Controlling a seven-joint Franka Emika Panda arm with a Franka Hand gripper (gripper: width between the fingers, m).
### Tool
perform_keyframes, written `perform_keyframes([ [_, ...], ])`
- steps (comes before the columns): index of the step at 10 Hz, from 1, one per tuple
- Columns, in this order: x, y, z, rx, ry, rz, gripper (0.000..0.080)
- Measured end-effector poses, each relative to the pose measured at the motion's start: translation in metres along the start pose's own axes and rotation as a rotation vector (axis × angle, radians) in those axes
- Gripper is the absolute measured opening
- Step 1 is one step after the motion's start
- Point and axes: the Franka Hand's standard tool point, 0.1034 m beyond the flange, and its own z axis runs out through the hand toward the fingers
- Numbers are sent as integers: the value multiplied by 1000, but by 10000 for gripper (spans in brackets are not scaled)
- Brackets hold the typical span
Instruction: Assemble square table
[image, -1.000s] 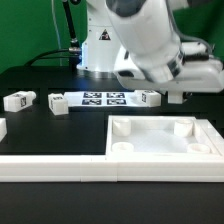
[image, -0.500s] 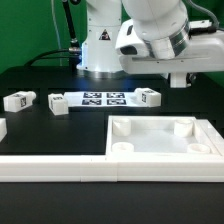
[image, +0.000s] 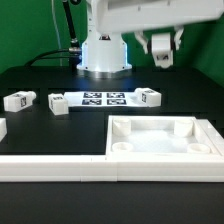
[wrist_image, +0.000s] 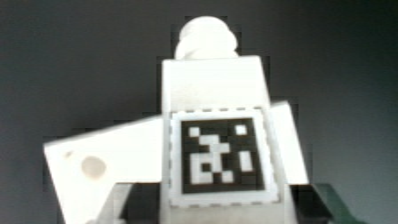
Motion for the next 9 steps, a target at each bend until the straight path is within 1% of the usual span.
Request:
perform_keyframes([
  [1,4,-1,6,4,92,-2,288],
  [2,-2,0,8,1,127,-5,288],
  [3,6,-3,5,8,220,-11,288],
  [4,13,-2,4,2,284,-50,288],
  [5,42,4,-2,-16,401,-131,288],
  [6,60,-4,-10,-29,488,-158,288],
  [7,62,-29,-15,-33,551,-179,288],
  [8,55,-46,-10,-13,599,-177,288],
  [9,56,-43,-10,-2,686,-193,288],
])
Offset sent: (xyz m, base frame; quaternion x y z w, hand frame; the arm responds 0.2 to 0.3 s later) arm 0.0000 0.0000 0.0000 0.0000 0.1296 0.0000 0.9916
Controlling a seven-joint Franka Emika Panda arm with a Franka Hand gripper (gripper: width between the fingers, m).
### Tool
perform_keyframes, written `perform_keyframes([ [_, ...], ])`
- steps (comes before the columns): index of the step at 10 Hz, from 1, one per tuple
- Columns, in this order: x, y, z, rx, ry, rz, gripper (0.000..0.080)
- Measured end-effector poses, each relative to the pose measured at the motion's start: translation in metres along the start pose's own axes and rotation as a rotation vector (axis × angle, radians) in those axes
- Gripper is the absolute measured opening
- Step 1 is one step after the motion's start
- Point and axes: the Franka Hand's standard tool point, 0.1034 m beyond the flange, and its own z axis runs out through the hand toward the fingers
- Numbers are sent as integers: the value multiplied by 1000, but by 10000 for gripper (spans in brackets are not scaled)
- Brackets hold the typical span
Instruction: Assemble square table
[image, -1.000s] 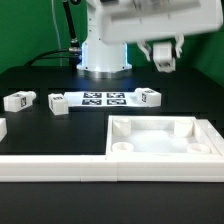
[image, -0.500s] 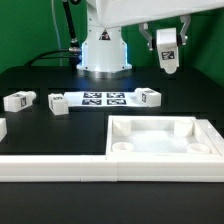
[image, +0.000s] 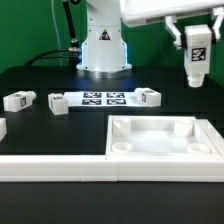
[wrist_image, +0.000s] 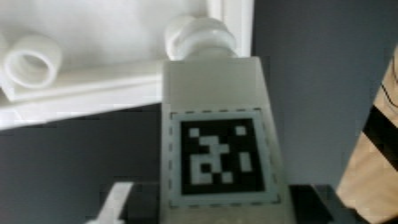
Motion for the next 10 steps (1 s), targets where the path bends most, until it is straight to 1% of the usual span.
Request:
perform_keyframes([
  [1,-1,2,1,2,42,2,288],
  [2,0,-2,1,13,121,-6,288],
  [3,-3,-1,5,13,144,-11,288],
  [4,-3,1,13,2,135,-69,288],
  [5,9,4,20,-9,149,-130,288],
  [6,19,0,26,-13,163,-176,288],
  [7,21,-6,26,-8,169,-181,288],
  [10,21,-4,27,-10,167,-180,288],
])
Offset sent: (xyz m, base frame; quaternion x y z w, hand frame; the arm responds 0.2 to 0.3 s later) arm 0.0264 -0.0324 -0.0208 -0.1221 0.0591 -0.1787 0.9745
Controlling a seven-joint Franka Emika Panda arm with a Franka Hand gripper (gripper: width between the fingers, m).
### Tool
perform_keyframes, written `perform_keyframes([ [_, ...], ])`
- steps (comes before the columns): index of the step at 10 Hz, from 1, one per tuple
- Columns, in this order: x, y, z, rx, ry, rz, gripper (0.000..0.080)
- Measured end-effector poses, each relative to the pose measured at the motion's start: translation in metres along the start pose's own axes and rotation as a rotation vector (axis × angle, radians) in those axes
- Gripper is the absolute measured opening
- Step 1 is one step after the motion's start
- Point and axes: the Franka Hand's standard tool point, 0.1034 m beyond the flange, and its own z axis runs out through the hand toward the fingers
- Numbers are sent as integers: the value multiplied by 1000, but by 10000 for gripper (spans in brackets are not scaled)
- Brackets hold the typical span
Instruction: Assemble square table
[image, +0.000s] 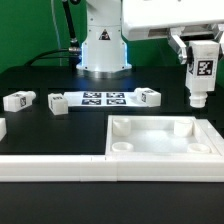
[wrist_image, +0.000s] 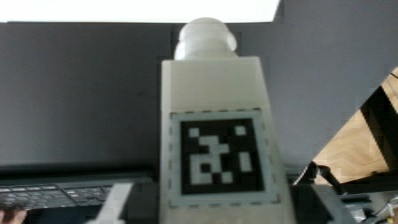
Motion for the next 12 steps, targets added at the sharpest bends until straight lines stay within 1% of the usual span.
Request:
perform_keyframes([
  [1,-1,0,1,0,4,0,288],
  [2,-6,-1,7,-2,32,-3,288],
  [3,-14,-7,16,1,29,-7,288],
  [5,-20,-4,29,-7,30,-3,288],
  [6,-22,-5,36,-7,27,0,288],
  [9,-33,-5,47,-11,8,9,288],
  [10,-36,-7,48,-10,4,9,288],
  [12,-40,-7,49,-11,-3,8,288],
])
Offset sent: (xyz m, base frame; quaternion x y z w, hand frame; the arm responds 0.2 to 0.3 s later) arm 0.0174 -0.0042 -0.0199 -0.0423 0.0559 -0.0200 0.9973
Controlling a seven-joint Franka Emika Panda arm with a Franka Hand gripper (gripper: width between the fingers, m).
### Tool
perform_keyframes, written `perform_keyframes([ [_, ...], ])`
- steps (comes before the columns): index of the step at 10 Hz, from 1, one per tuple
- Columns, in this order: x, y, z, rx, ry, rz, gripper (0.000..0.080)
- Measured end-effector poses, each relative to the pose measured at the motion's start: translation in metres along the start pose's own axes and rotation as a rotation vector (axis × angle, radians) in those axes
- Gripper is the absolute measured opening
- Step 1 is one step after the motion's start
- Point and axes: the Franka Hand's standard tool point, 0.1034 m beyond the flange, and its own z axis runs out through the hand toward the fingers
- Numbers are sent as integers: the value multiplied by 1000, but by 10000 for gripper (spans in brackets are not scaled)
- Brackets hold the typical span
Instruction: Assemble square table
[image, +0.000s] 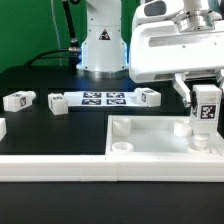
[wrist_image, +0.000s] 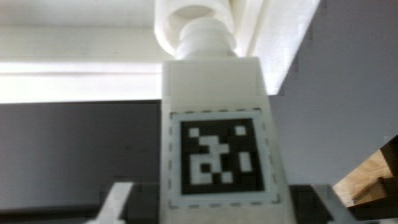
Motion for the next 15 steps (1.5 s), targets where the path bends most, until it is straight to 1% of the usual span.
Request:
perform_keyframes([
  [3,-2,2,3,-3,2,-1,288],
  [8,-17,3,14,-8,-19,0,288],
  [10,-17,1,14,-12,-11,24,288],
  [11,-18,2,14,-13,-12,23,363],
  [12,-18,2,14,-13,-12,23,363],
  [13,-18,2,14,-13,-12,23,500],
  [14,-18,2,14,-13,-12,23,617],
  [15,-18,2,14,-13,-12,23,639],
])
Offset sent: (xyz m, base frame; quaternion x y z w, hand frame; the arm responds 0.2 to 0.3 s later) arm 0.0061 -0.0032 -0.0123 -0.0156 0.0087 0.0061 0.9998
